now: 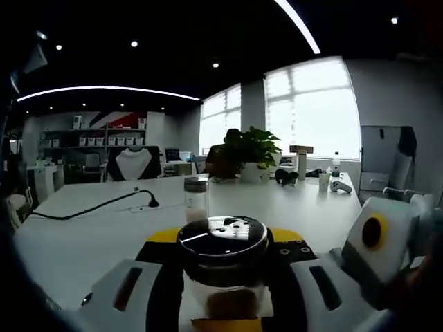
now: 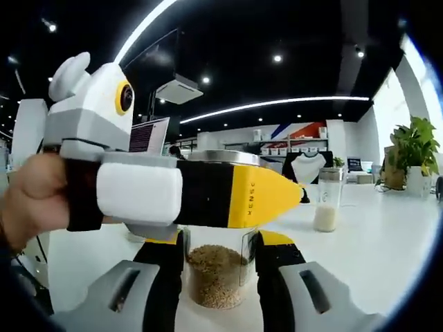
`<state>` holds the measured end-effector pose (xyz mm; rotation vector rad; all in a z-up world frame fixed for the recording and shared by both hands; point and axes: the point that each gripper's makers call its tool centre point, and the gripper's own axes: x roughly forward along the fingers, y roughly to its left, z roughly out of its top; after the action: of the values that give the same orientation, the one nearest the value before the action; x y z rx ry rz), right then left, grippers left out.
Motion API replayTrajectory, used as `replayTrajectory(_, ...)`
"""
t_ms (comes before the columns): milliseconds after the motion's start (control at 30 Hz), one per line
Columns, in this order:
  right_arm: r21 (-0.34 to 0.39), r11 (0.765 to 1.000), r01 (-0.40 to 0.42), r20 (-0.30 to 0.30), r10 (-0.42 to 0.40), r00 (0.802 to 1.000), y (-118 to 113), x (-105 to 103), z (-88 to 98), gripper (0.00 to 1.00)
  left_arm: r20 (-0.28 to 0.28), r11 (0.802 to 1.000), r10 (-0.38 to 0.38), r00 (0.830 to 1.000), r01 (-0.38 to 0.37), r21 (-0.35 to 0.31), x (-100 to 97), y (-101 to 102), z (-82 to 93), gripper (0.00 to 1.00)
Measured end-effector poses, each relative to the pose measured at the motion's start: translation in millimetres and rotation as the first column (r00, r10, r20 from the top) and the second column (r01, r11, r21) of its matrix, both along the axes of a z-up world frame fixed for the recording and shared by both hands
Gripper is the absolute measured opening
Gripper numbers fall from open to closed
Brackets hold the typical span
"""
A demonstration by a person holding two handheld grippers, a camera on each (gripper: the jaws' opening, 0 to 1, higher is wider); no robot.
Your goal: Rotate the seasoning bottle until the label or dispensing opening points toward the visible target arrow and the bottle remains upright within the marked orientation range
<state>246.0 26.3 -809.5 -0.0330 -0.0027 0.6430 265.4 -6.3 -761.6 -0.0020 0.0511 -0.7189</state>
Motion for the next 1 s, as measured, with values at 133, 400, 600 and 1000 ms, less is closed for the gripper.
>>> replayTrajectory(133,-0.02,0.999,-0.028,0.005,0.028,1.0,0,0,2.9,0.4,0.023,0.998,-0.056,0.998,0.056,0.027,-7.4,-5,5.0,0.48)
replayTrajectory(400,-0.017,0.996,-0.085,-0.006,0.085,0.996,4,0,7.7,0.4,0.04,0.996,-0.087,0.995,0.086,0.03,-9.0,-3,10.1,0.48)
replayTrajectory(600,-0.019,0.986,-0.166,-0.028,0.165,0.986,9,-4,7.6,0.41,0.042,0.991,-0.129,0.991,0.128,0.041,-14.5,-7,10.4,0.47)
replayTrajectory(1000,0.024,0.956,-0.292,-0.056,0.293,0.954,14,-14,0.1,0.41,0.018,0.984,-0.172,0.985,0.171,0.044,-20.8,-6,1.5,0.47)
